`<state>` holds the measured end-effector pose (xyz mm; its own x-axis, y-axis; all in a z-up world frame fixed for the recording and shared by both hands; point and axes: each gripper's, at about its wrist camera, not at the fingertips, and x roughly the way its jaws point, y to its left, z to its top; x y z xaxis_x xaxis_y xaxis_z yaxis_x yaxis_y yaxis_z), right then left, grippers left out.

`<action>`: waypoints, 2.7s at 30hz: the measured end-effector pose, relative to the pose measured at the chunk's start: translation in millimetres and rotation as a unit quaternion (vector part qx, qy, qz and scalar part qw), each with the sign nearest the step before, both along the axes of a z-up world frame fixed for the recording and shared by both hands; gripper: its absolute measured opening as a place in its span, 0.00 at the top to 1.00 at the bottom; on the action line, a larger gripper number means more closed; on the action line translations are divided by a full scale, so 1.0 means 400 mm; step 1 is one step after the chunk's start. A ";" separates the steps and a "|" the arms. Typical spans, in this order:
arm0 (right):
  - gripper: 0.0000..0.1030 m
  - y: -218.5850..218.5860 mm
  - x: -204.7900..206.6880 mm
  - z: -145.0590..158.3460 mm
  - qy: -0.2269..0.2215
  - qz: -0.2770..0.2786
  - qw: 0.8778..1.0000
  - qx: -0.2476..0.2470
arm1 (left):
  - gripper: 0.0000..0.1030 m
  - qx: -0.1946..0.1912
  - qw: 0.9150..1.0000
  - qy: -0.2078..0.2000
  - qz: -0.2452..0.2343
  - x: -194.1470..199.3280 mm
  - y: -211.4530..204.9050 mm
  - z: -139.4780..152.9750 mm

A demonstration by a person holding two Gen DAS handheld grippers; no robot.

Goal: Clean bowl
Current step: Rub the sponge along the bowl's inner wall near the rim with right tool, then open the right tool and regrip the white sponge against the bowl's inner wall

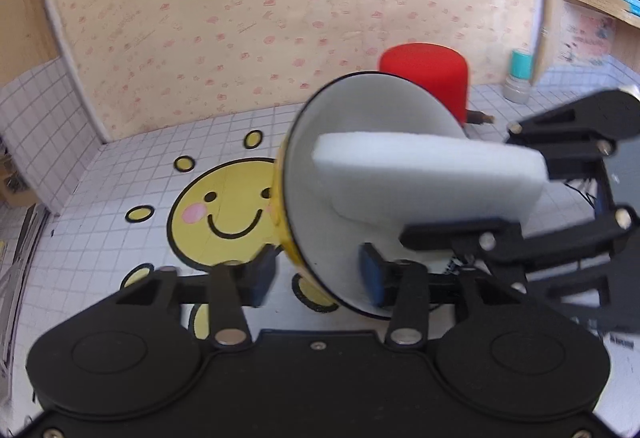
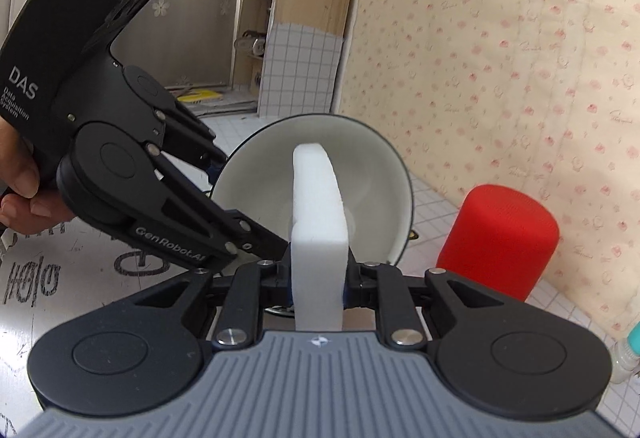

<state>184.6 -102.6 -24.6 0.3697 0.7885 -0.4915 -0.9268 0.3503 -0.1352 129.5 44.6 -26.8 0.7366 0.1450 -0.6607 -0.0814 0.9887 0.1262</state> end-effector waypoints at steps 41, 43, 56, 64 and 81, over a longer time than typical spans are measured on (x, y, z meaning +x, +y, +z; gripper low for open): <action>0.55 -0.074 -0.028 0.056 -0.001 0.026 0.999 0.044 | 0.67 0.023 1.000 0.017 0.003 0.019 0.001 0.020; 0.38 -0.083 -0.036 0.060 -0.005 0.033 0.998 0.050 | 0.67 0.009 1.000 0.021 0.006 0.023 0.014 0.018; 0.23 -0.132 -0.023 0.042 0.069 -0.026 0.993 0.087 | 0.67 -0.007 1.000 0.018 0.021 0.022 0.029 0.011; 0.59 -0.125 -0.019 0.021 0.136 -0.033 0.983 0.120 | 0.65 0.009 1.000 0.014 0.024 0.008 0.009 0.010; 0.72 -0.125 -0.034 0.034 0.115 -0.007 0.982 0.147 | 0.62 0.026 0.999 0.008 0.025 -0.003 0.003 0.004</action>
